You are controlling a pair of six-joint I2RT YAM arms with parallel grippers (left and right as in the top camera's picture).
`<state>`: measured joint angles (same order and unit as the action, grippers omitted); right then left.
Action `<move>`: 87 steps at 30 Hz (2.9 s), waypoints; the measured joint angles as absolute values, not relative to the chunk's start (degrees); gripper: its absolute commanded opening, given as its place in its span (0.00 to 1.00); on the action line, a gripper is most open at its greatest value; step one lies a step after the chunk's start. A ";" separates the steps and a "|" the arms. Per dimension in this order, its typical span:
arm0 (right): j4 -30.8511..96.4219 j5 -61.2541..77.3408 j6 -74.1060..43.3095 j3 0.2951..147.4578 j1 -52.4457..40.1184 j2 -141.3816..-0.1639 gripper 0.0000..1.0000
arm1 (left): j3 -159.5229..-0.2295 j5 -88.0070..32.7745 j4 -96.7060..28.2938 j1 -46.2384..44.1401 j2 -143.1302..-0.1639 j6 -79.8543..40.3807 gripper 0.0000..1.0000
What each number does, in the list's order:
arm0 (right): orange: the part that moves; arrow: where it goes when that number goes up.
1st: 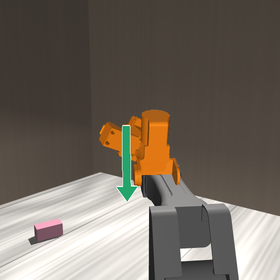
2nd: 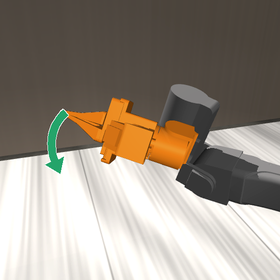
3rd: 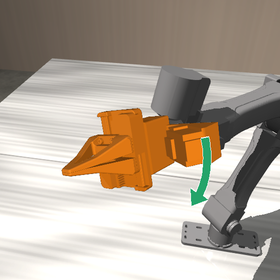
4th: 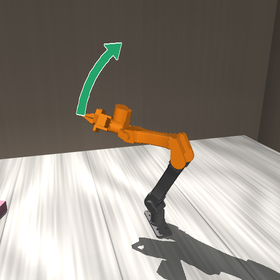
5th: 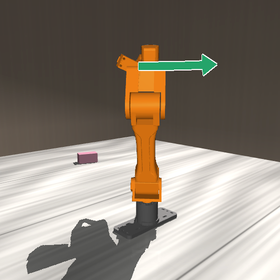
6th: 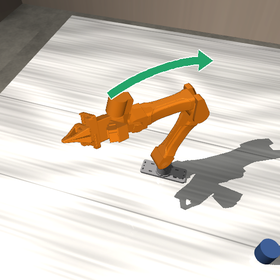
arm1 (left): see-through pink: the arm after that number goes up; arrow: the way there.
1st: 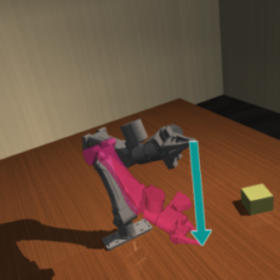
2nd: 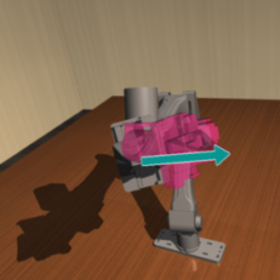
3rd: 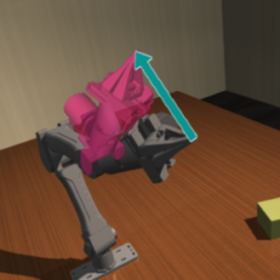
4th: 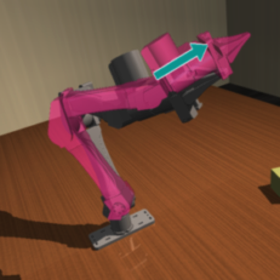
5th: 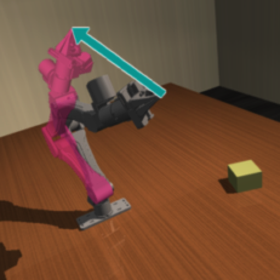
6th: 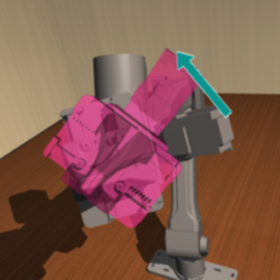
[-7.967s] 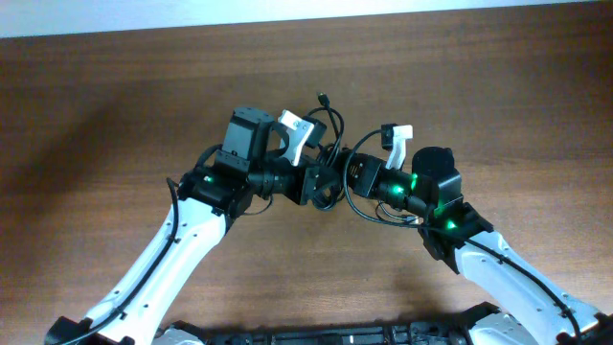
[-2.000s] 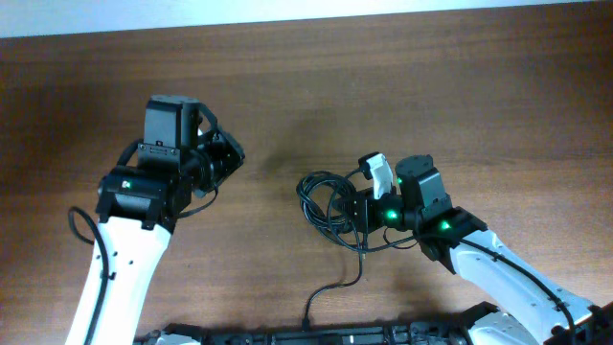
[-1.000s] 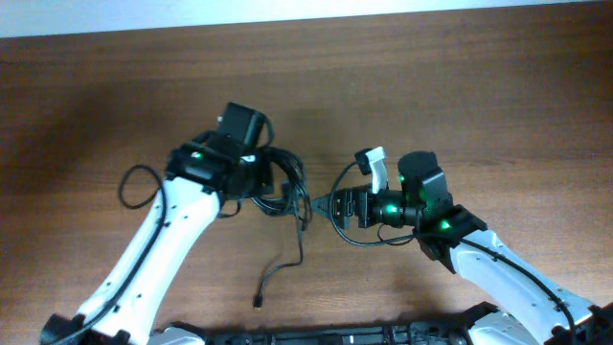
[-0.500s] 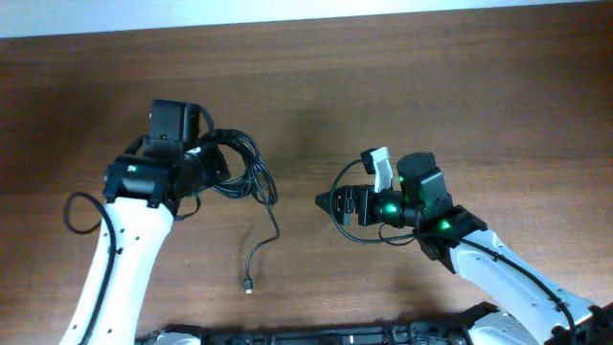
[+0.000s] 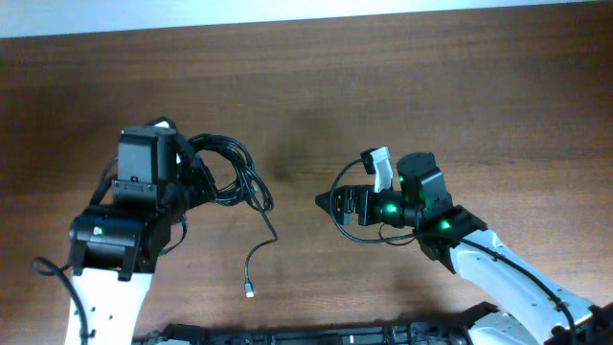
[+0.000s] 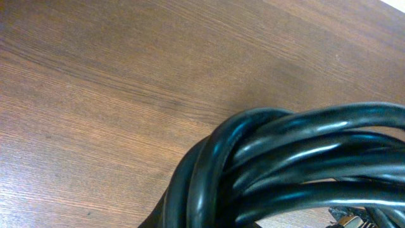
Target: Untangle cables
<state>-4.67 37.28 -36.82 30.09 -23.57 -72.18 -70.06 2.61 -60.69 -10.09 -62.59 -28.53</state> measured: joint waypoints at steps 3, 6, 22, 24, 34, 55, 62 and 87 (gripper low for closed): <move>-4.67 37.28 -36.75 30.09 -23.57 -72.18 0.99 | -70.06 2.61 -60.95 -10.09 -62.24 -28.53 0.00; -4.64 37.28 -36.80 30.09 -23.57 -72.18 0.99 | -70.06 2.61 -61.10 -10.09 -62.24 -28.53 0.00; -4.67 37.28 -36.82 30.09 -23.57 -72.18 0.99 | -70.06 5.58 -62.96 -10.09 -62.24 -28.95 0.00; -4.67 37.28 -36.82 30.09 -23.57 -72.18 0.99 | -70.06 3.88 -63.02 -10.09 -62.24 -27.88 0.00; -7.29 37.28 -37.26 30.02 -23.57 -72.18 0.99 | -70.06 -6.87 -62.35 -10.09 -62.24 -17.43 0.00; -26.85 58.13 -41.04 29.82 -19.94 -72.07 0.83 | -70.04 -25.30 -65.67 -10.09 -69.23 9.67 0.00; -38.54 52.29 -40.73 29.78 -29.34 -72.07 0.73 | -70.04 -23.55 -65.39 -10.11 -69.87 10.33 0.00; -30.46 36.29 -45.06 30.41 -36.75 -73.10 0.04 | -69.21 -14.68 -63.61 -21.39 -62.61 4.78 0.99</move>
<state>-30.46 36.29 -45.06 30.41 -36.75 -73.10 -69.21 -14.68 -63.61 -21.39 -62.61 4.78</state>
